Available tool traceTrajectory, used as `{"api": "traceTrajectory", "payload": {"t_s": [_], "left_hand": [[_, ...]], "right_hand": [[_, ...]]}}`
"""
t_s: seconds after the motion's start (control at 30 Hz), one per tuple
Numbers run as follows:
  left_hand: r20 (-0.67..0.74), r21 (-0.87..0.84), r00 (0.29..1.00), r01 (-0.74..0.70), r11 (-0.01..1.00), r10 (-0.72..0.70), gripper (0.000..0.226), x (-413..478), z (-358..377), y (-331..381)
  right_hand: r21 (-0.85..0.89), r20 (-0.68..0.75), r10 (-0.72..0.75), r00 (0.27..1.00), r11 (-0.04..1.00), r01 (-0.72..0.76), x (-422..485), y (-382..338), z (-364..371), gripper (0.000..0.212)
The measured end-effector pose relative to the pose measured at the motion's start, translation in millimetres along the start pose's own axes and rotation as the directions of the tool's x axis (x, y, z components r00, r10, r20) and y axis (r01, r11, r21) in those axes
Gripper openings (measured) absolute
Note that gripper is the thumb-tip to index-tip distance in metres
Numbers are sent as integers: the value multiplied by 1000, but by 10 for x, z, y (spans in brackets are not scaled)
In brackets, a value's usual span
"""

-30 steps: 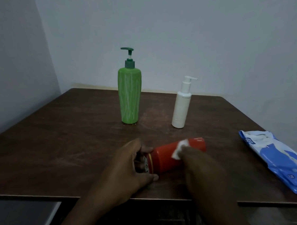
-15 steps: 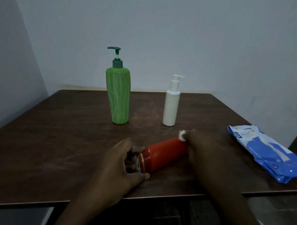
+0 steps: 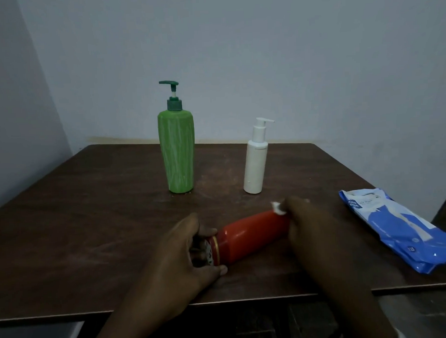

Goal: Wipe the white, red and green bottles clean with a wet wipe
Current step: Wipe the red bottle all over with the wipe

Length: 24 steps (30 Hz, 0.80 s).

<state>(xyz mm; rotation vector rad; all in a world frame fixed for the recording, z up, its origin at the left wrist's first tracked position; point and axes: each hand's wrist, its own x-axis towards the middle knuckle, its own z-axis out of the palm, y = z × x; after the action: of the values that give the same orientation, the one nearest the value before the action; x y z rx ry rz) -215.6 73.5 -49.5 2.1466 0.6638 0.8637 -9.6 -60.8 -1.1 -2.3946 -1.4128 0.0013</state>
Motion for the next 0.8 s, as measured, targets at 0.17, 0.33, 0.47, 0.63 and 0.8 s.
{"api": "traceTrajectory", "payload": {"t_s": [0.17, 0.33, 0.47, 0.63, 0.8], "left_hand": [[-5, 10, 1000, 6, 1000, -6, 62, -10, -5, 2], [-8, 36, 1000, -4, 999, 5, 56, -26, -21, 54], [-1, 16, 1000, 30, 999, -30, 60, -29, -14, 36], [-4, 13, 1000, 22, 1000, -22, 60, -32, -19, 25], [-18, 33, 1000, 6, 999, -5, 59, -45, -30, 54]], "right_hand": [[88, -72, -9, 997, 996, 15, -100, -383, -45, 45], [86, -260, -430, 865, 882, 464, -277, -569, 411, 42], [57, -305, -90, 948, 992, 113, -66, -192, 136, 32], [89, -144, 23, 989, 996, -10, 52, -106, 109, 41], [46, -113, -293, 949, 953, 300, 53, -118, 792, 49]]}}
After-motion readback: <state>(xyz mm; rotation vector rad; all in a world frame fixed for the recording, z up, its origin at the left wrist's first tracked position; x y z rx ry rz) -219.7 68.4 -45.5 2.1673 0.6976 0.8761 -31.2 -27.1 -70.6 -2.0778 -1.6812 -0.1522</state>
